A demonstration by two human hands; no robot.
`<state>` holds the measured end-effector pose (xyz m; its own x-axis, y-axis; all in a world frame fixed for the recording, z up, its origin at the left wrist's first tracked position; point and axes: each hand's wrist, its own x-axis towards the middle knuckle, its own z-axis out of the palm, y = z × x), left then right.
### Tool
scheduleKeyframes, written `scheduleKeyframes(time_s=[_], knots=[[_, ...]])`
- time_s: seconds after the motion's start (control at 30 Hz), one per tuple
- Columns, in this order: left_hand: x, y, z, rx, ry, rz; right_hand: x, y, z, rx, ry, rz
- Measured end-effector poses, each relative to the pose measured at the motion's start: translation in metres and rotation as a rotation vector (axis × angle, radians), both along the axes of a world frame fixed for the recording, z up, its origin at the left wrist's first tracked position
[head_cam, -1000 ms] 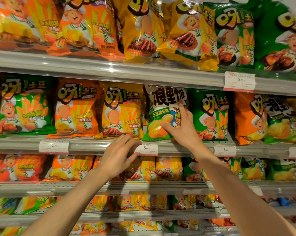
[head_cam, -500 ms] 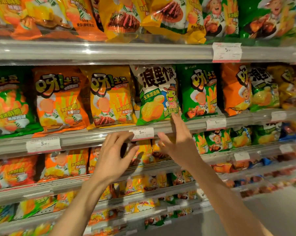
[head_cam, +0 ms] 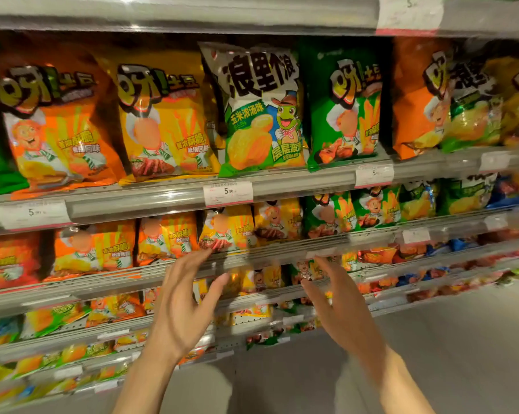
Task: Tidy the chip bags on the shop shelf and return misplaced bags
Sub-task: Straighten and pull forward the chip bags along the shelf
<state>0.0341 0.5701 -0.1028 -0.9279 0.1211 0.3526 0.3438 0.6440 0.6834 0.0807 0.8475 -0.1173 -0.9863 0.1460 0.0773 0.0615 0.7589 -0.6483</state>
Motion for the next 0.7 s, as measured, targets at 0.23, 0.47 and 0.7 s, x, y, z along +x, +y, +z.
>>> scheduleKeyframes(time_s=[0.23, 0.47, 0.7], knots=[[-0.006, 0.077, 0.013, -0.054, 0.030, 0.018, -0.014, 0.086, 0.006, -0.019, -0.017, 0.024], [-0.007, 0.193, 0.029, -0.053, 0.077, 0.099, -0.036, 0.210, 0.018, -0.010, 0.006, 0.082], [-0.021, 0.261, 0.063, -0.184, 0.210, 0.094, -0.057, 0.283, 0.039, 0.025, 0.093, 0.064]])
